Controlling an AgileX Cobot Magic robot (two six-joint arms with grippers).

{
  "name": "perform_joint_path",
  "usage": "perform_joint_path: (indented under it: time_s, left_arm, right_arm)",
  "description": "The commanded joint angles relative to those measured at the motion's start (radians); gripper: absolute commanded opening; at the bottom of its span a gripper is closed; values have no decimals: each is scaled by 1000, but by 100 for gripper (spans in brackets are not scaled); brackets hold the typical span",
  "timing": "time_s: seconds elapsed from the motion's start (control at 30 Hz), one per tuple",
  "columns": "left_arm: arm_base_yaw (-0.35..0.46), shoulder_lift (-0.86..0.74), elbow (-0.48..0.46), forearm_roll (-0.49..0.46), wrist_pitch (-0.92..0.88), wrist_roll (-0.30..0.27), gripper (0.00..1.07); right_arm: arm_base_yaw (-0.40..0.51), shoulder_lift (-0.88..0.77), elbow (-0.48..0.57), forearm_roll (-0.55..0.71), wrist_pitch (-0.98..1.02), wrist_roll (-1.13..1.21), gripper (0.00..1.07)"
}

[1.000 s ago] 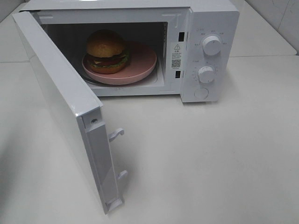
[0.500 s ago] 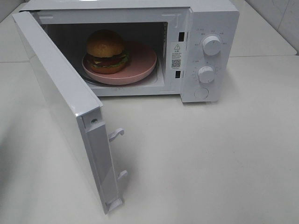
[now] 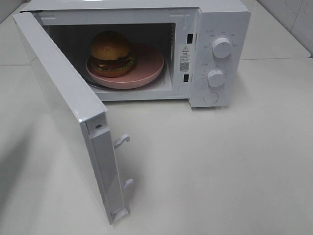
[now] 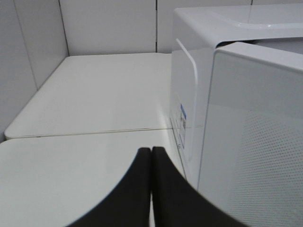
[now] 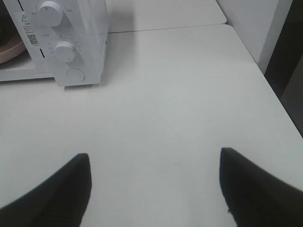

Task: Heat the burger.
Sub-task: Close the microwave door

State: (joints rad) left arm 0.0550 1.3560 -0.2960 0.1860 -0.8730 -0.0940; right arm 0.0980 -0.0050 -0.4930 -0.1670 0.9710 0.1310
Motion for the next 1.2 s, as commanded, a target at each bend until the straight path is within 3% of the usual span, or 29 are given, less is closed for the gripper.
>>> perform_joint_path:
  time_s: [0.03,0.1,0.13,0.23,0.27,0.33,0.37,0.5,0.73,0.87,1.2]
  left_arm:
    - [-1,28,-19,77,-40,-73,0]
    - [-1,38,-36,121,-40,-77,0]
    - [-1,47,-54,156,-39,-106,0]
    - [-1,52,-64,166,-39,-128,0]
    - [-1,63,-83,191,-40,-172,0]
    - [-1,70,-93,207,-40,-189,0]
    - [-1,94,-119,275,-40,-221,0]
    - [-1,145,-175,375,-43,-269,0]
    - [-30,193,-215,394,-47,-292,0]
    - [-95,245,-259,397,-40,-285,0]
    - [-172,271,-273,350,-33,-257,0]
  right_arm:
    - [-6,-28,1,-2,-6,5,72]
    - [-6,-28,1,-2,-6,5,72]
    - [-6,-28,1,-2,-6,5,72]
    - [-6,-28,1,-2,-6,5,72]
    - [-6,-28,1,-2,-6,5,72]
    - [-6,-28,1,-2,-6,5,72]
    - [-6,-28,1,-2,-6,5,72]
    - [-6,-28,1,-2,-6,5,72]
    - [-6,-28,1,-2,-6,5,72]
    - [-6,-28,1,-2,-6,5,72]
    - [-6,-28,1,-2,-6,5,72]
